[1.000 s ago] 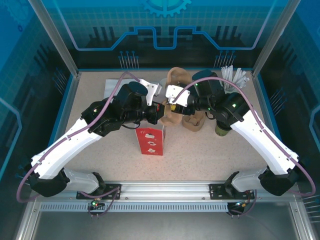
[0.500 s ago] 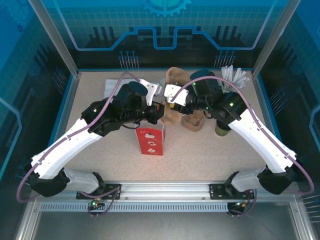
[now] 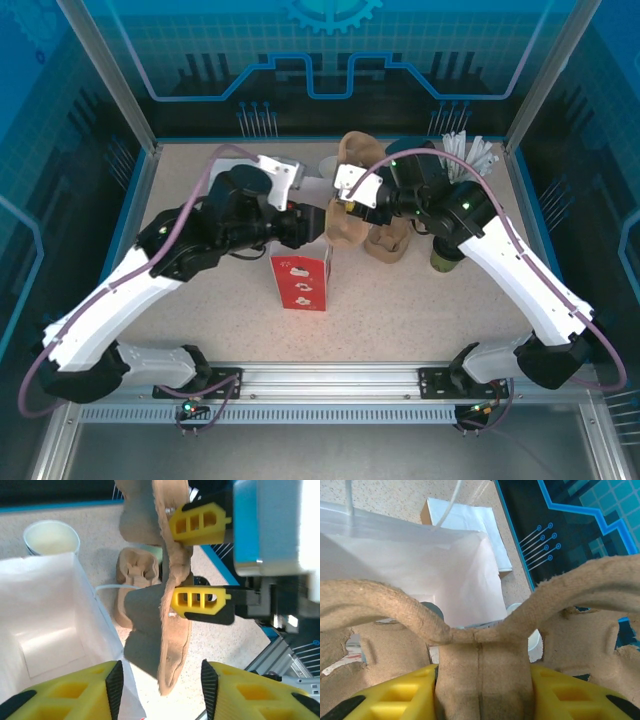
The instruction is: Pack the takeout coffee
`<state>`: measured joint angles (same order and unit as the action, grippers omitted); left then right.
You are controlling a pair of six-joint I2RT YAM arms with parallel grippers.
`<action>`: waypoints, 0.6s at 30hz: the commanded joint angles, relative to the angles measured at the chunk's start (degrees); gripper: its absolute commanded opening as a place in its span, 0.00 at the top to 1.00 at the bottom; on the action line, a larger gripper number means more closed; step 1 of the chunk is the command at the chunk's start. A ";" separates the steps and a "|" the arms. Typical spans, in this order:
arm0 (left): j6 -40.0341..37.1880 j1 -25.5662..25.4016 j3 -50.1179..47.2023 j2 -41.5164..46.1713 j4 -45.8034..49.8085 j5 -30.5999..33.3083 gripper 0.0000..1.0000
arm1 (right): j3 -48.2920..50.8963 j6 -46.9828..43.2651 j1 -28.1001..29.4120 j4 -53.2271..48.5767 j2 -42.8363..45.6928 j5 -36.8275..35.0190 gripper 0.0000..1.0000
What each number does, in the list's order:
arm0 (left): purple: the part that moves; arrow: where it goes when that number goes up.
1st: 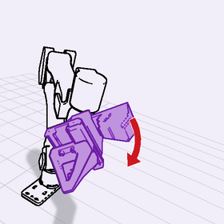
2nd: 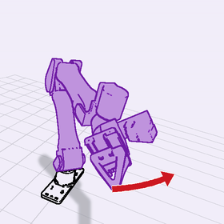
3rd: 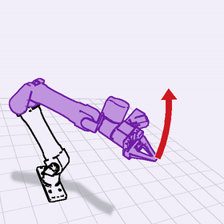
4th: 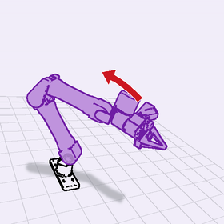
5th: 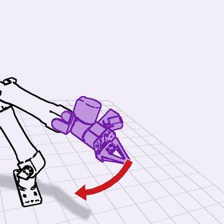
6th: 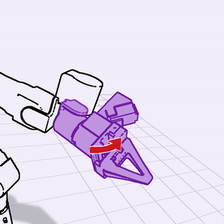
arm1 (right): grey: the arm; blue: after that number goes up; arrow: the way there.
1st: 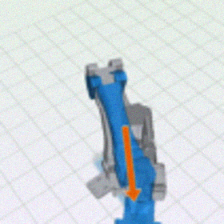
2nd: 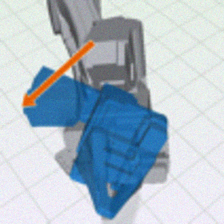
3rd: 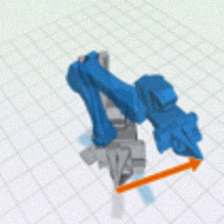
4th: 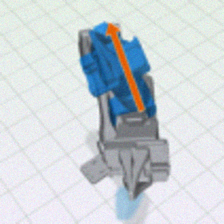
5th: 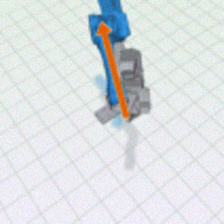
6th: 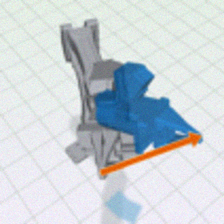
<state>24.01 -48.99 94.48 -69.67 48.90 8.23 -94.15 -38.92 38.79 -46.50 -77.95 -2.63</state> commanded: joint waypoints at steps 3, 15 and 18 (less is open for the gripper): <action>3.83 4.26 -0.40 6.86 4.92 1.57 0.45 | -1.25 3.21 -1.85 -1.07 2.16 0.84 0.57; 13.52 21.41 -20.36 18.27 1.83 -11.61 0.27 | -5.99 14.00 -2.57 -0.55 1.25 9.93 0.60; 14.92 23.79 -23.76 17.58 -3.46 -17.63 0.23 | -6.46 17.28 -2.58 1.20 0.57 12.97 0.60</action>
<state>36.21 -26.89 73.06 -51.53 51.57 -1.23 -98.76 -26.87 36.91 -47.22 -76.84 5.41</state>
